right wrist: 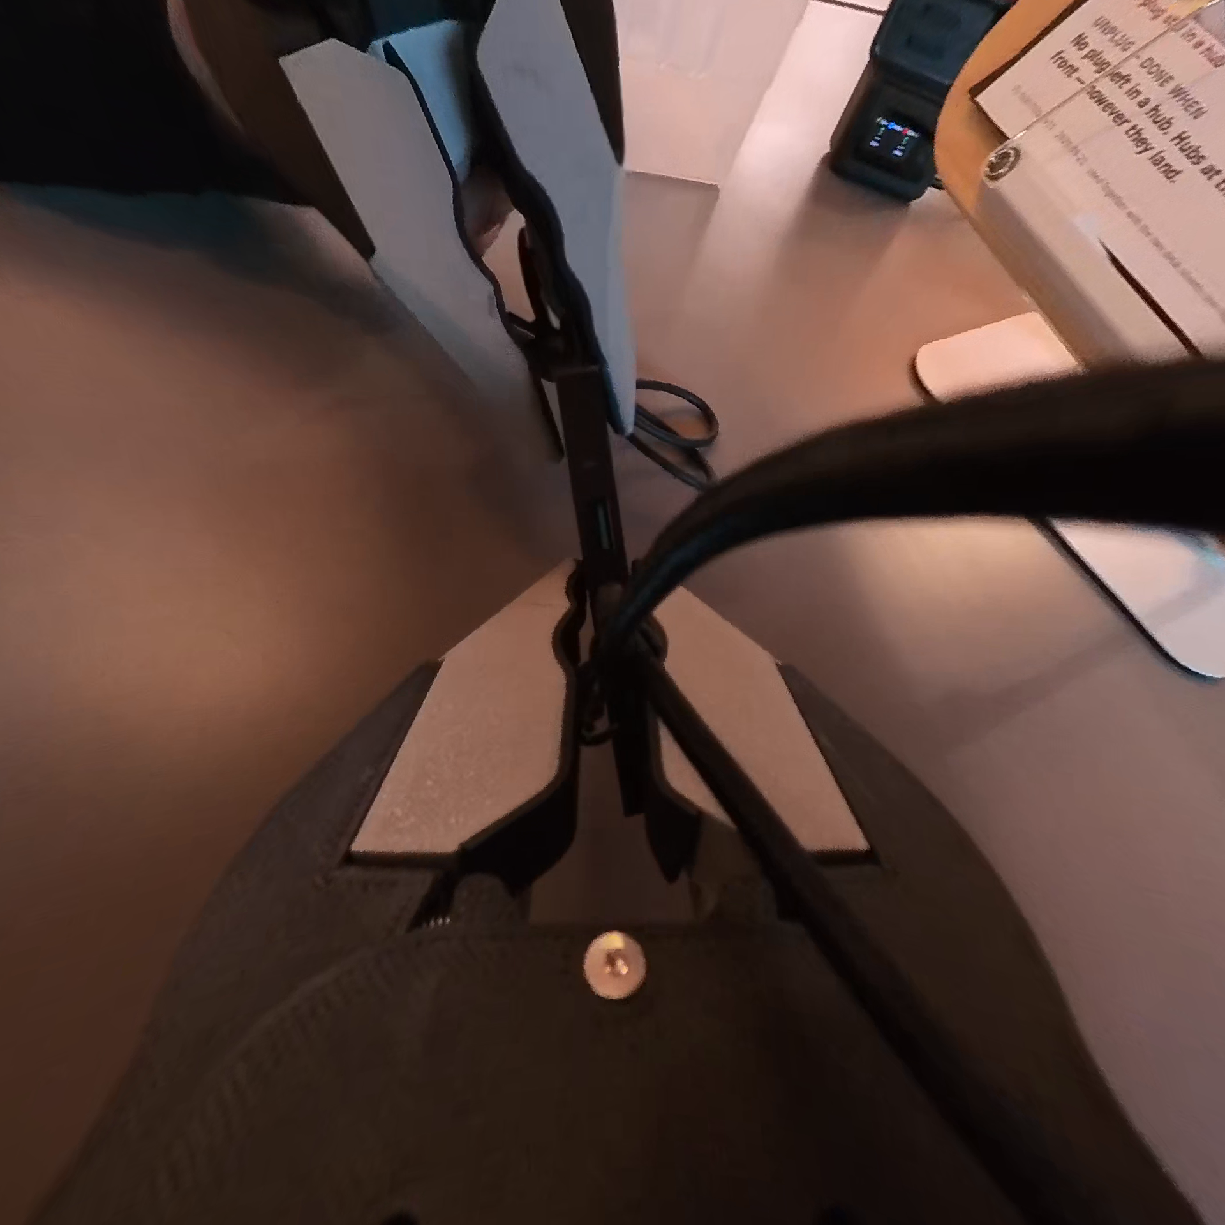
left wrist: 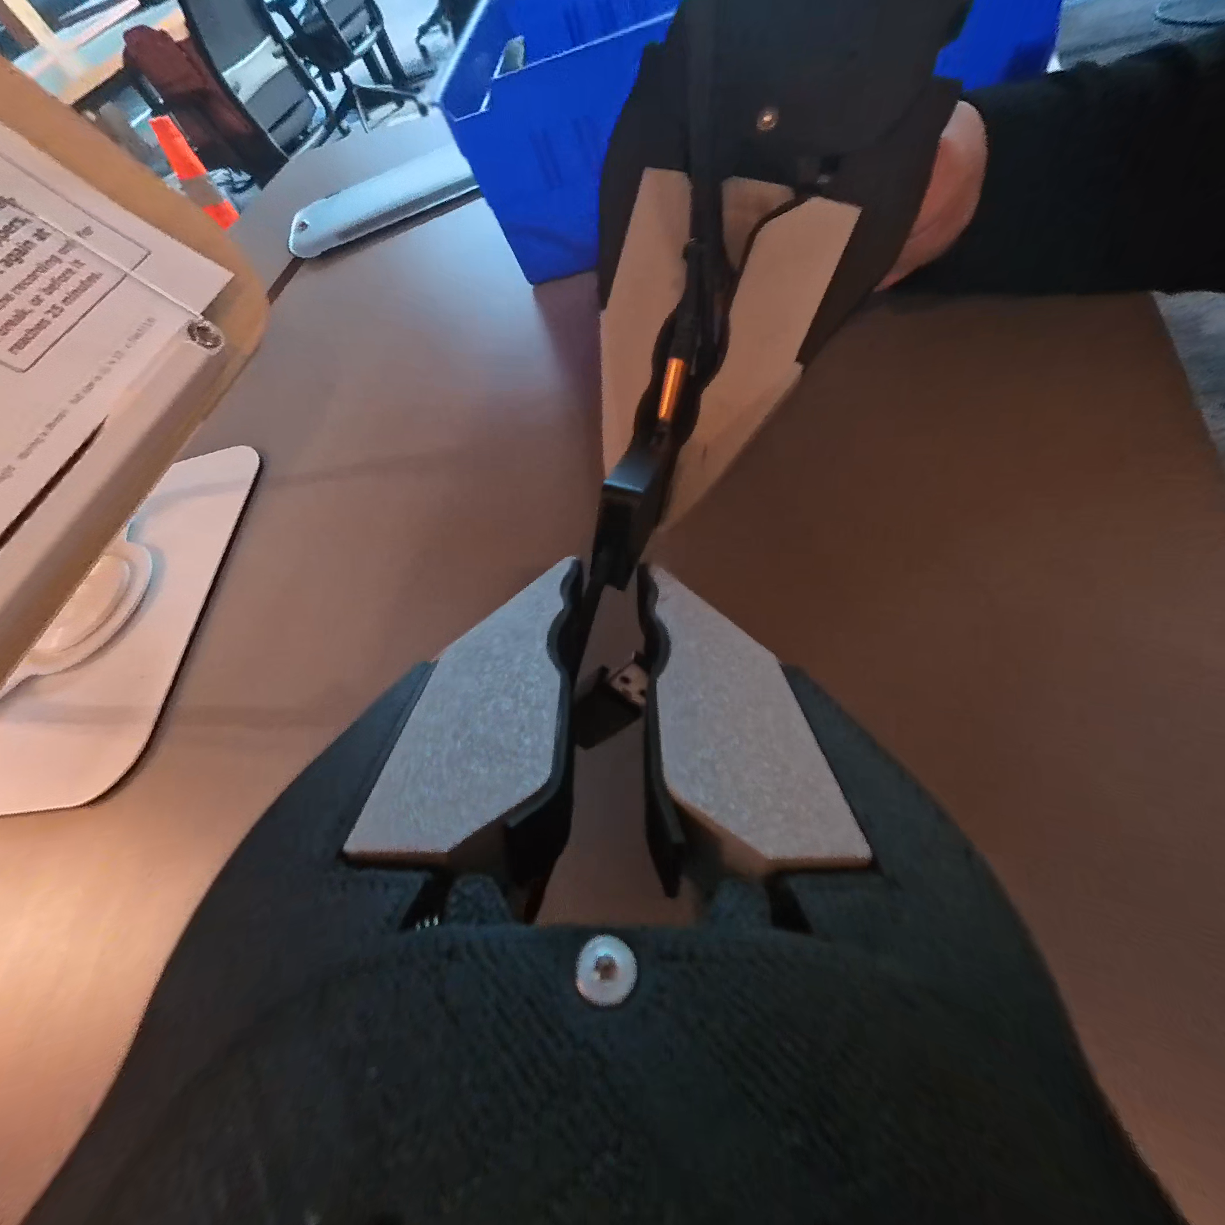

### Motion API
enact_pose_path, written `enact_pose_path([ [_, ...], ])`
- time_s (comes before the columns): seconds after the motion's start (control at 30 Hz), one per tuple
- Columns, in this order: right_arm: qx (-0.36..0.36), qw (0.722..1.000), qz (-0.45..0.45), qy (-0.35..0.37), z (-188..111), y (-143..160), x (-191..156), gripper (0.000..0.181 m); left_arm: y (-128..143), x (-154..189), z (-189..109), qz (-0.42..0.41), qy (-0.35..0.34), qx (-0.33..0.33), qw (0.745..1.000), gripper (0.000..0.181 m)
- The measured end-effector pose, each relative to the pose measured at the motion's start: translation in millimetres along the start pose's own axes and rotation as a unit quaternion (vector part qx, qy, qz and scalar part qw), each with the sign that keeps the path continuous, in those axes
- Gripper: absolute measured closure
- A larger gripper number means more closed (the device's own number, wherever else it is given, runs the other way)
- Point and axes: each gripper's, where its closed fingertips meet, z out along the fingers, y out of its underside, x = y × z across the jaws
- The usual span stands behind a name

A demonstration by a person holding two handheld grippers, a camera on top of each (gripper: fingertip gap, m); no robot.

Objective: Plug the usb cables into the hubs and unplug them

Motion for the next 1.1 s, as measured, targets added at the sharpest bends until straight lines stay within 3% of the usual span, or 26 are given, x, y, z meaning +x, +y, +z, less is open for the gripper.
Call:
enact_pose_path([
  [0.3,0.012,0.999,0.024,0.022,-4,0,12,0.171,2,-22,-8,-0.032,-0.067,-0.017,0.997,0.130],
  [0.4,0.012,0.999,0.033,0.029,-5,1,16,0.171,-1,-19,-29,-0.038,-0.112,-0.036,0.992,0.136],
  [0.5,0.011,0.999,0.033,0.035,-5,1,19,0.171,-4,-16,-71,-0.054,-0.138,-0.063,0.987,0.142],
  [0.63,0.005,0.999,0.023,0.044,-5,1,19,0.172,5,-48,-178,-0.082,-0.210,-0.111,0.968,0.142],
  [0.7,0.003,0.999,0.017,0.048,-5,0,19,0.172,27,-69,-237,-0.119,-0.236,-0.143,0.954,0.138],
  [0.83,0.005,0.999,0.013,0.049,-5,-3,18,0.172,116,-105,-330,-0.243,-0.300,-0.233,0.893,0.128],
  [0.97,0.013,0.998,0.012,0.052,-6,-6,18,0.172,170,-94,-344,-0.299,-0.274,-0.273,0.873,0.127],
  [1.1,0.037,0.999,0.027,0.025,-7,-12,12,0.171,206,-82,-321,-0.245,-0.234,-0.348,0.874,0.129],
])
